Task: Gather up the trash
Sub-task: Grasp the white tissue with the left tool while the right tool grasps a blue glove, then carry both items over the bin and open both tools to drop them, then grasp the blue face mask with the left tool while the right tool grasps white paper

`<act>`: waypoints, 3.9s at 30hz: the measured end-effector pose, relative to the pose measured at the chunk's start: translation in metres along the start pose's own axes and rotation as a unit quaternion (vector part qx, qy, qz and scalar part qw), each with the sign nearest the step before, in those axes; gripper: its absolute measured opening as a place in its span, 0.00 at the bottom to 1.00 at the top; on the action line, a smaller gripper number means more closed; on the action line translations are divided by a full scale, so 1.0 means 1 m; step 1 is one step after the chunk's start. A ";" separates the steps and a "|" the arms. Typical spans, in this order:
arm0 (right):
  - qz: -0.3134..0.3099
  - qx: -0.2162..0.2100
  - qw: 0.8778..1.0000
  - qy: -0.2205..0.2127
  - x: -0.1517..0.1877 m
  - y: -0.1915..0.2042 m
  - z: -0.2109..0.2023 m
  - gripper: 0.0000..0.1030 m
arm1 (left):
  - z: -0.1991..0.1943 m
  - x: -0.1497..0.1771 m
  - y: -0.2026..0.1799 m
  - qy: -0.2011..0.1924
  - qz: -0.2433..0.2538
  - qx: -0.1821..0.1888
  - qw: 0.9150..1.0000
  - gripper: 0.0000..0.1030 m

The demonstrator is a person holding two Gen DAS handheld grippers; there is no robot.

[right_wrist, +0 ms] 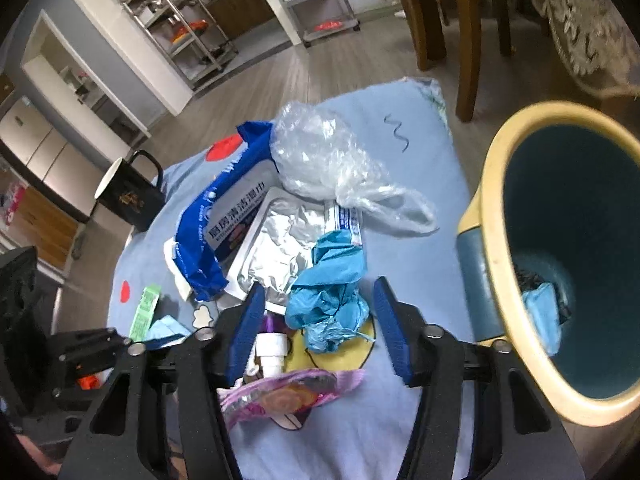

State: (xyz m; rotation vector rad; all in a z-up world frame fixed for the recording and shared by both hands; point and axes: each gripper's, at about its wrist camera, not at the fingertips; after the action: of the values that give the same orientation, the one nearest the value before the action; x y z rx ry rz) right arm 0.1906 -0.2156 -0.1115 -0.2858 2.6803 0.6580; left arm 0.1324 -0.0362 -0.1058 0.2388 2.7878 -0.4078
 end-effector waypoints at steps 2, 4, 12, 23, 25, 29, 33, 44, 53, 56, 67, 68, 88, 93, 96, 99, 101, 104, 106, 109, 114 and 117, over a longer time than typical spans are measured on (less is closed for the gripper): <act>0.009 -0.008 1.000 0.011 0.000 -0.004 0.006 0.30 | -0.004 0.001 -0.001 -0.004 0.004 0.004 1.000 0.18; 0.015 -0.020 1.000 0.008 0.000 -0.007 0.004 0.23 | -0.011 0.002 -0.002 -0.010 0.005 0.007 1.000 0.18; 0.027 -0.052 0.998 -0.030 -0.002 -0.005 -0.020 0.13 | -0.049 0.005 0.010 -0.056 -0.022 0.012 0.998 0.18; 0.028 -0.066 0.996 -0.060 0.003 -0.002 -0.050 0.12 | -0.076 0.010 -0.002 -0.090 -0.001 0.030 0.996 0.18; 0.021 -0.069 0.995 -0.070 0.004 0.000 -0.060 0.12 | -0.079 0.012 -0.005 -0.096 0.007 0.033 0.995 0.18; 0.010 -0.066 0.994 -0.083 0.009 0.002 -0.075 0.12 | -0.082 0.011 -0.008 -0.105 0.010 0.042 0.994 0.17; 0.003 -0.058 0.994 -0.094 0.016 0.002 -0.089 0.12 | -0.086 0.009 -0.014 -0.112 0.018 0.051 0.992 0.17; -0.007 -0.044 0.991 -0.124 0.029 -0.003 -0.120 0.12 | -0.098 0.003 -0.040 -0.157 0.048 0.084 0.983 0.17; 0.007 -0.030 0.988 -0.150 0.037 -0.020 -0.141 0.12 | -0.093 -0.012 -0.065 -0.166 0.064 0.099 0.979 0.17; 0.015 -0.025 0.987 -0.160 0.039 -0.026 -0.149 0.12 | -0.088 -0.021 -0.075 -0.168 0.071 0.103 0.978 0.17; 0.071 0.018 0.976 -0.203 0.044 -0.059 -0.172 0.12 | -0.056 -0.069 -0.123 -0.162 0.100 0.121 0.974 0.17; 0.079 0.022 0.975 -0.207 0.044 -0.063 -0.174 0.12 | -0.051 -0.073 -0.128 -0.159 0.101 0.124 0.974 0.18; 0.190 0.054 0.966 -0.169 0.041 -0.135 -0.153 0.19 | 0.014 -0.107 -0.141 -0.136 0.072 0.133 0.979 0.57; 0.176 0.050 0.967 -0.178 0.039 -0.123 -0.155 0.36 | -0.015 -0.100 -0.127 -0.168 0.072 0.123 0.975 0.75; 0.168 0.044 0.968 -0.182 0.038 -0.113 -0.155 0.44 | -0.035 -0.092 -0.118 -0.189 0.072 0.110 0.973 0.81; 0.157 0.039 0.969 -0.185 0.037 -0.102 -0.154 0.51 | -0.056 -0.082 -0.103 -0.207 0.072 0.086 0.972 0.85; 0.149 0.037 0.971 -0.183 0.037 -0.096 -0.151 0.53 | -0.070 -0.073 -0.088 -0.219 0.066 0.069 0.971 0.87; 0.135 0.032 0.975 -0.175 0.037 -0.087 -0.144 0.54 | -0.085 -0.056 -0.062 -0.231 0.048 0.043 0.971 0.90; 0.127 0.028 0.977 -0.169 0.036 -0.081 -0.140 0.55 | -0.094 -0.045 -0.042 -0.235 0.031 0.025 0.971 0.91; 0.118 0.022 0.979 -0.165 0.035 -0.073 -0.134 0.57 | -0.109 -0.027 -0.009 -0.241 -0.005 -0.002 0.971 0.92; 0.096 0.008 0.984 -0.150 0.035 -0.054 -0.122 0.60 | -0.123 0.000 0.042 -0.236 -0.070 -0.044 0.968 0.93; 0.082 0.005 0.986 -0.142 0.034 -0.044 -0.115 0.62 | -0.119 0.013 0.065 -0.214 -0.106 -0.063 0.969 0.93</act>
State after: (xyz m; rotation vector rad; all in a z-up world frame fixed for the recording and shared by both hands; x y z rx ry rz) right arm 0.1372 -0.3133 -0.0479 0.0318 2.4480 0.6777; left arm 0.1000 0.0633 -0.0181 -0.1637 2.4028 -0.2873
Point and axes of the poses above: each gripper's, at about its wrist camera, not at the fingertips, and z roughly the way its jaws point, y to its left, x to its underside, and after that the axes turned 5 degrees about y, right-handed
